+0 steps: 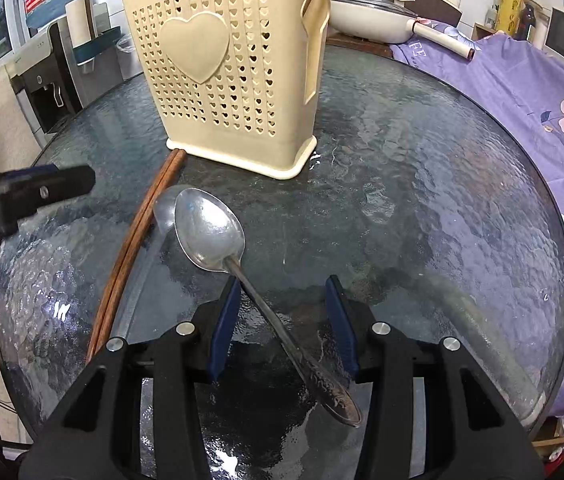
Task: Organize utensils
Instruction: 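Position the open right tool around the spoon handle while the left tool hovers over the chopsticks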
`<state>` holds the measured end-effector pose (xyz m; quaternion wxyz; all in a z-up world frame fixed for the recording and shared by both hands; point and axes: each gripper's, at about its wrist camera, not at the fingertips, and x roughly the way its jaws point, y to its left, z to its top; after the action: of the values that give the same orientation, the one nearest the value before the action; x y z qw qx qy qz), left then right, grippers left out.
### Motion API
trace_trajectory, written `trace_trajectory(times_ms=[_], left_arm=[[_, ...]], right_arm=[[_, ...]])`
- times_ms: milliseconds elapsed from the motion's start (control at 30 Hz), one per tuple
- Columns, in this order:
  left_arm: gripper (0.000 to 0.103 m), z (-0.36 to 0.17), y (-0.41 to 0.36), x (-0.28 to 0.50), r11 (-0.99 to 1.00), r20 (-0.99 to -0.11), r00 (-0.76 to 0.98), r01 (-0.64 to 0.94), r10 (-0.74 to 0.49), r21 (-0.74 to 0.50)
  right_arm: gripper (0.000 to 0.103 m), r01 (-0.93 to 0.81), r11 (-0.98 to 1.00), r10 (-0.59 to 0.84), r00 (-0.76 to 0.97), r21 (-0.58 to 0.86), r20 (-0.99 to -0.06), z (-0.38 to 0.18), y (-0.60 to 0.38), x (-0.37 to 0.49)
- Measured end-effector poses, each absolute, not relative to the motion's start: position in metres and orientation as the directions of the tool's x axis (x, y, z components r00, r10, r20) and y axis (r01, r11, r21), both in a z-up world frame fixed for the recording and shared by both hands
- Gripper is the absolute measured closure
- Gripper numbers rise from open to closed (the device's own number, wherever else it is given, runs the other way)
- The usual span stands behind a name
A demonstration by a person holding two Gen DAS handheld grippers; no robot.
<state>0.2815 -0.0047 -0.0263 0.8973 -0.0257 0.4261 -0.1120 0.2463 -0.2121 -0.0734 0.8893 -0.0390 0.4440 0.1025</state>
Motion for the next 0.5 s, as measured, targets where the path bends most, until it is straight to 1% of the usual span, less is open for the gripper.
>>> trace_trajectory(times_ms=[100, 200, 500], left_arm=[[0.025, -0.03, -0.012, 0.279, 0.972, -0.767, 0.602, 0.197, -0.22, -0.125], [0.027, -0.034, -0.018, 0.277, 0.971, -0.776, 0.591, 0.212, -0.22, -0.114], [0.027, -0.042, -0.026, 0.273, 0.964, -0.793, 0.566, 0.243, -0.228, -0.104]], right_arm=[[0.059, -0.208, 0.976, 0.175, 0.586, 0.062, -0.791, -0.073, -0.217, 0.247], [0.059, -0.204, 0.977, 0.175, 0.588, 0.065, -0.789, -0.072, -0.217, 0.248], [0.059, -0.185, 0.979, 0.184, 0.594, 0.089, -0.783, -0.071, -0.224, 0.249]])
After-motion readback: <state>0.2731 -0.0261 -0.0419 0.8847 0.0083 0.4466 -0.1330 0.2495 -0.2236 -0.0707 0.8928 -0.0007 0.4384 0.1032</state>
